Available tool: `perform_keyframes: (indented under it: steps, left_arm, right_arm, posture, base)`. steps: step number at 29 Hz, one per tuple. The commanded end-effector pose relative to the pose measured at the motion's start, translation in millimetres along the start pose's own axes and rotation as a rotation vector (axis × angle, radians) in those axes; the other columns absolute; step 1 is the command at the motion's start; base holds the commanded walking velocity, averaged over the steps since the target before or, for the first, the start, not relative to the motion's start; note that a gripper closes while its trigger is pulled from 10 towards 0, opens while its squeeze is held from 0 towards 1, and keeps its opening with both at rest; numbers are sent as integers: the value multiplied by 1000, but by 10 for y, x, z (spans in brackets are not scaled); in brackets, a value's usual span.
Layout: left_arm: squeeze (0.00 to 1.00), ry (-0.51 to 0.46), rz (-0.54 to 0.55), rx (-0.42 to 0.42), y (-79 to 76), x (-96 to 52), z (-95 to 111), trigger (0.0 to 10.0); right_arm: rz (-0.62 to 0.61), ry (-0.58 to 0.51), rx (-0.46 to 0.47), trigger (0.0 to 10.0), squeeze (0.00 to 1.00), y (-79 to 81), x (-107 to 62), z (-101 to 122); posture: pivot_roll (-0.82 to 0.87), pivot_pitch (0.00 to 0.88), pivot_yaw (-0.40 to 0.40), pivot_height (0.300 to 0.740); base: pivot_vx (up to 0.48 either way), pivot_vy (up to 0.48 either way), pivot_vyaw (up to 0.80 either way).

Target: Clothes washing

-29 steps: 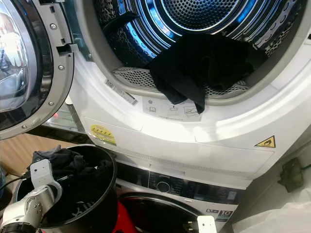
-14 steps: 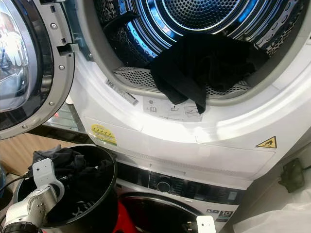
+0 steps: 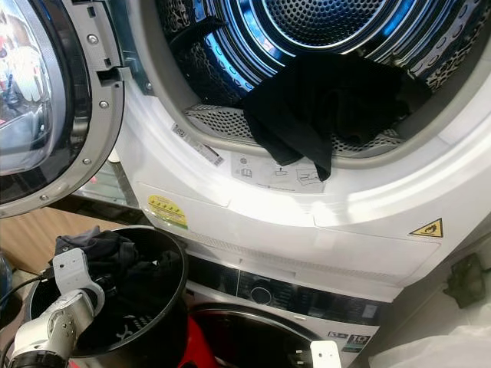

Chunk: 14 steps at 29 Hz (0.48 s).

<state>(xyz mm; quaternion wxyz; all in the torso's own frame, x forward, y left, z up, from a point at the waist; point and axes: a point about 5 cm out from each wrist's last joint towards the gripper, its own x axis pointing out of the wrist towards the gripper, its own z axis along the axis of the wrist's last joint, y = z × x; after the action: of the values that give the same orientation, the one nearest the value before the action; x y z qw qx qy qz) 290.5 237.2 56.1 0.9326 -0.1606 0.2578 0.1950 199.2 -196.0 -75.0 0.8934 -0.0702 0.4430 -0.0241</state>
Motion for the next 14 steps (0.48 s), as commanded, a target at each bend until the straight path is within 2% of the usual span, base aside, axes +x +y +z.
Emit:
perform_keyframes:
  steps: [1, 5, 12, 14]
  left_arm:
    - [0, -1, 23, 3, 48, -17, -38, 0]
    - [0, -40, 37, -14, 101, -40, -5, 0]
    - [0, -90, 55, -27, 104, -75, 25, 0]
    - [0, -206, 21, -27, 32, -178, 91, 0]
  right_arm:
    - [14, 1, 2, 10000, 0, 57, 4, 15]
    - [30, 8, 5, 10000, 0, 126, -1, -11]
    - [34, 17, -6, 10000, 0, 117, -6, -42]
    - [23, 12, -5, 10000, 0, 62, -2, -21]
  posture:
    - [149, 0, 9, 740]
    - [168, 0, 0, 740]
    - [178, 0, -13, 740]
    - [179, 0, -23, 740]
  base:
    - [0, 0, 0]
    - [0, 0, 0]
    - [0, 0, 0]
    - [0, 0, 0]
